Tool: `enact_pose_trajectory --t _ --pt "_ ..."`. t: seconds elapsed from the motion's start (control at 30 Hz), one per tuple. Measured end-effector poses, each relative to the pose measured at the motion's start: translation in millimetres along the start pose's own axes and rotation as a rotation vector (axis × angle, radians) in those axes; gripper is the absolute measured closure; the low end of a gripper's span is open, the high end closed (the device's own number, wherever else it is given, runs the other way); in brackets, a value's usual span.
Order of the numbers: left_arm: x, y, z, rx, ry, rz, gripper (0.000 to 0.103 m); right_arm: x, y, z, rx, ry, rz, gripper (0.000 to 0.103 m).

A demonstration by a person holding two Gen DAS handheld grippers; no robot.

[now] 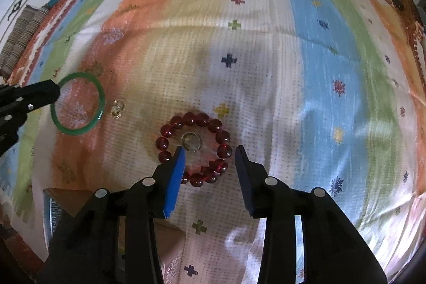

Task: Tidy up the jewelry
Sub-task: 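Lift the bangle and red bracelet and carry them over the metal tin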

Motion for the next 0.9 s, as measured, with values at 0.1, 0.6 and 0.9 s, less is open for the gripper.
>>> enact_pose_trajectory --t 0.1,0.6,0.9 --pt "-1 -1 -1 0.003 -0.004 0.001 0.092 1 -8 -2 0.01 -0.007 0.019 0.064" --pt "-2 5 -3 0.014 -0.011 -0.009 0.092 2 -32 0 0.05 0.023 0.046 0.089" --pt "0 25 -11 0.038 -0.012 -0.047 0.092 -1 11 0 0.024 -0.006 -0.057 0.089"
Point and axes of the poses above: each gripper's, at about its wrist camera, not at the fingertips, and y roughly against the way its jaws point, z to its left, x to its underside, the point moved 2 cm from there along -y, roughly the way its jaws point, and after that the axes turned 3 degrees about y, right-handed, at the moved point
